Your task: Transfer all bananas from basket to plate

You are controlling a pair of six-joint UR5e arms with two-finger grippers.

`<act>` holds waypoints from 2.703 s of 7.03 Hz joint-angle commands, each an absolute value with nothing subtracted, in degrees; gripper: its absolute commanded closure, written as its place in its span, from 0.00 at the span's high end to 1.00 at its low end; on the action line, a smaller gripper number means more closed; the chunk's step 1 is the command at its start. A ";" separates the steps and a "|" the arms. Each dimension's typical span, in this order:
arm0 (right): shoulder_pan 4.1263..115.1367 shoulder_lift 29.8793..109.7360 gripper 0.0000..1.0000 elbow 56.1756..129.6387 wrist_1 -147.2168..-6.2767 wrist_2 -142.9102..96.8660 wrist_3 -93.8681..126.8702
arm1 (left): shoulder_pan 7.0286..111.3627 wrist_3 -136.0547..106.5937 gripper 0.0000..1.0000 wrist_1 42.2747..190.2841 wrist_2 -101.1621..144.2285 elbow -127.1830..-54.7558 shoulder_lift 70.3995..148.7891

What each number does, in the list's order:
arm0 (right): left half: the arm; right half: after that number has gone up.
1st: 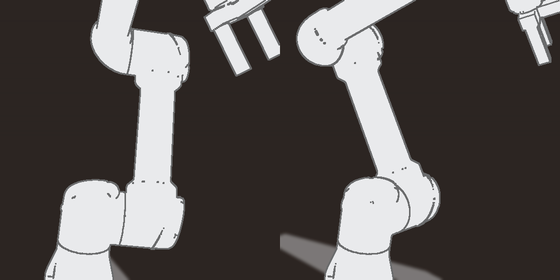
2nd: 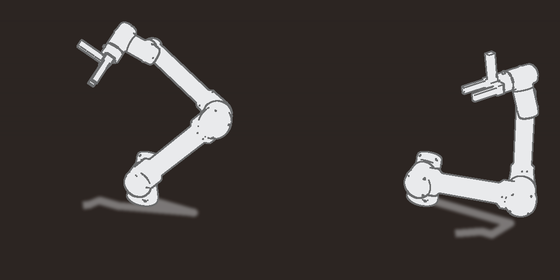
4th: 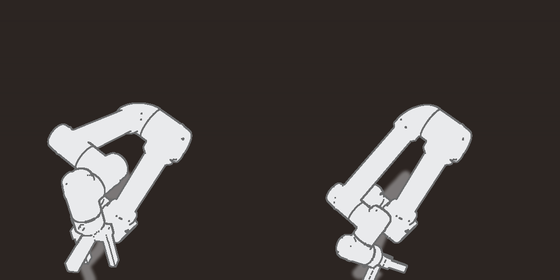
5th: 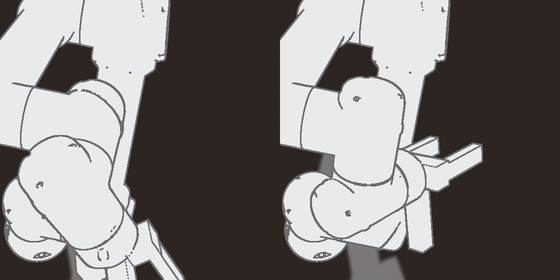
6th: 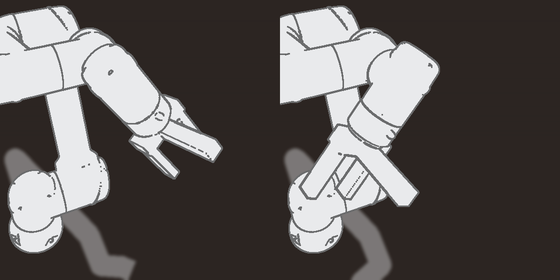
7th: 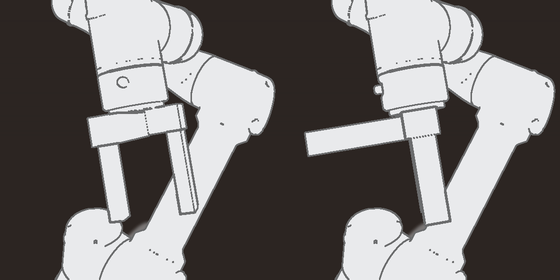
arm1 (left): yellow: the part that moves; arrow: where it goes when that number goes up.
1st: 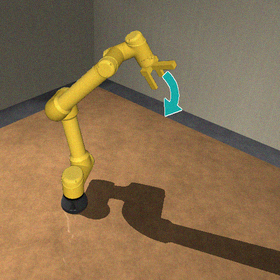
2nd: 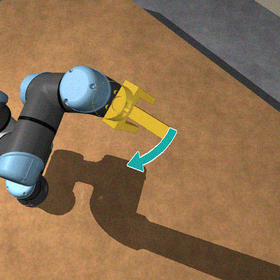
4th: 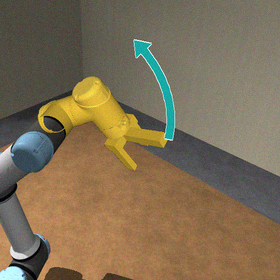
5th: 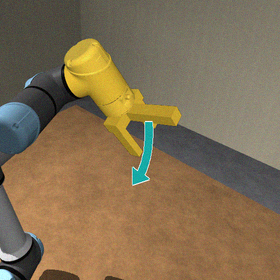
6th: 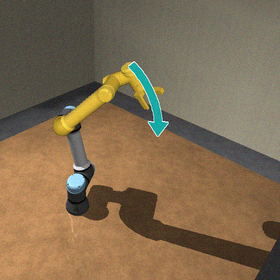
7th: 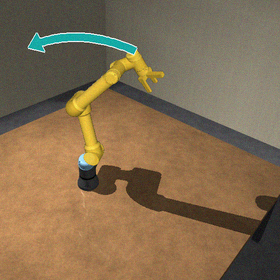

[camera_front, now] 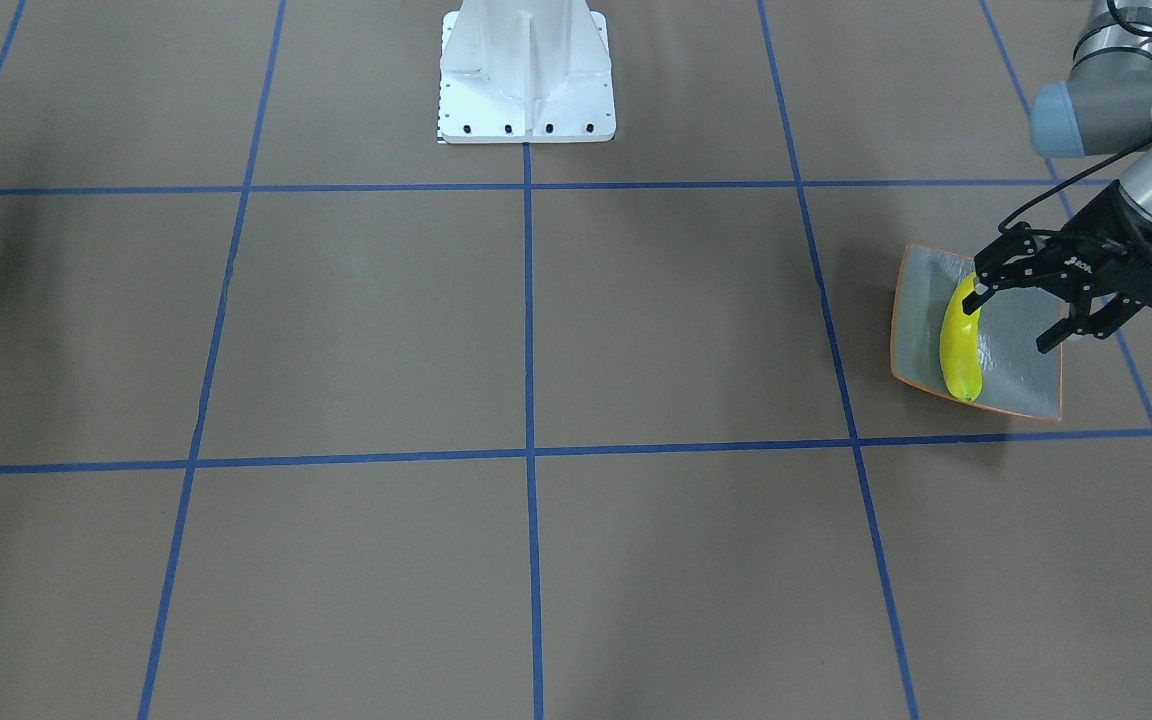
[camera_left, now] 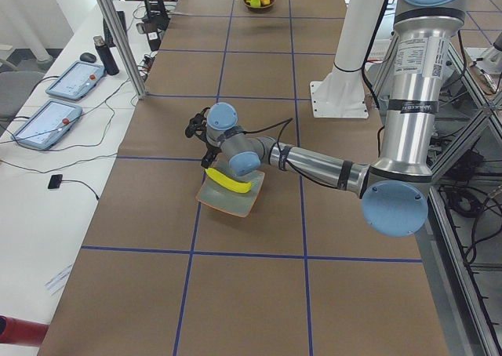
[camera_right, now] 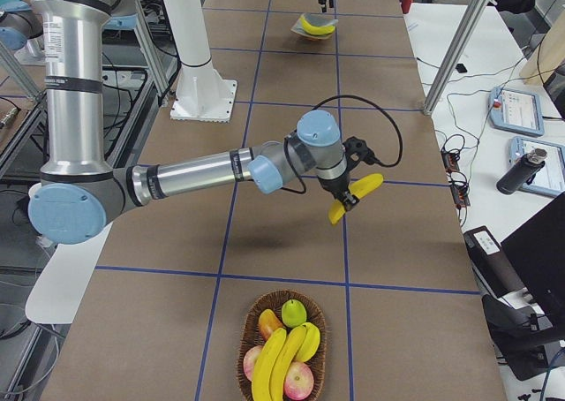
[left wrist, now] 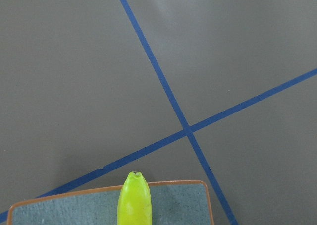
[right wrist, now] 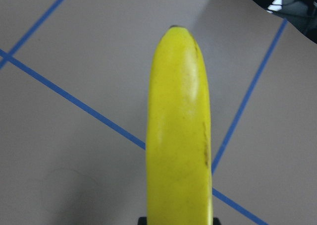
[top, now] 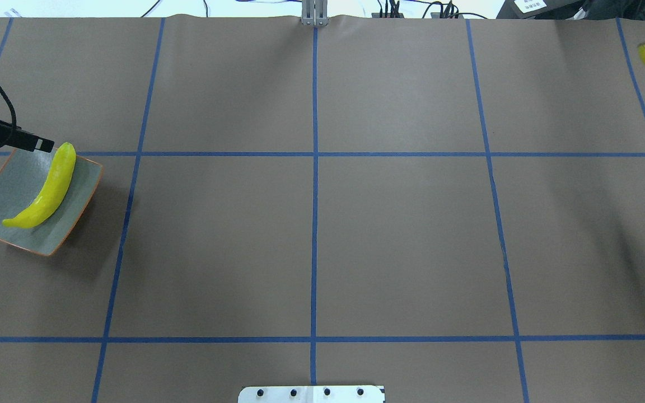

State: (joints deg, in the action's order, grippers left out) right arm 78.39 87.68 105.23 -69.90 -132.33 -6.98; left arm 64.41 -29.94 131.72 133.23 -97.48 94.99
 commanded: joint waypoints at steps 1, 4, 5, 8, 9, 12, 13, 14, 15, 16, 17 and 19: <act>67.99 76.95 0.00 105.21 -69.87 -131.59 4.31 | 64.34 -30.15 1.00 131.49 133.33 -97.56 99.64; 55.84 67.17 0.00 105.47 -69.96 -121.49 24.46 | 64.16 -48.63 1.00 131.92 133.33 -98.61 107.28; 51.37 64.89 0.00 106.34 -69.96 -116.77 30.52 | 62.94 -56.61 1.00 131.92 133.42 -99.48 111.14; 43.09 58.65 0.00 108.54 -69.79 -109.28 40.83 | 57.94 -76.77 1.00 131.92 133.07 -103.70 117.58; 38.63 56.10 0.00 108.81 -69.44 -104.11 43.57 | 57.31 -81.08 1.00 132.10 132.98 -103.97 118.90; 28.95 51.86 0.00 109.78 -64.30 -93.55 50.09 | 54.60 -92.26 1.00 140.68 129.05 -103.97 119.00; 26.39 51.94 0.00 109.43 -61.20 -90.82 50.18 | 53.28 -94.29 1.00 142.80 127.81 -104.06 119.09; 25.93 51.86 0.00 109.60 -60.56 -90.62 50.36 | 53.00 -96.83 1.00 145.43 127.79 -104.15 119.18; 25.32 51.86 0.00 109.43 -58.99 -90.53 50.36 | 52.04 -98.51 1.00 147.72 127.79 -104.06 119.18; 25.23 51.68 0.00 109.42 -58.80 -90.53 50.36 | 50.38 -98.53 1.00 147.92 127.44 -104.06 119.18; 25.22 51.42 0.00 109.51 -58.80 -90.53 50.36 | 48.88 -98.53 1.00 148.44 125.70 -104.15 119.18; 25.22 51.42 0.00 109.60 -58.62 -90.44 50.36 | 47.03 -98.53 1.00 149.85 124.19 -104.15 119.18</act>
State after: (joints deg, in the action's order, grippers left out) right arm 25.25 51.46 109.56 -58.75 -90.47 50.36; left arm 48.03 -98.50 149.23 124.98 -104.14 119.18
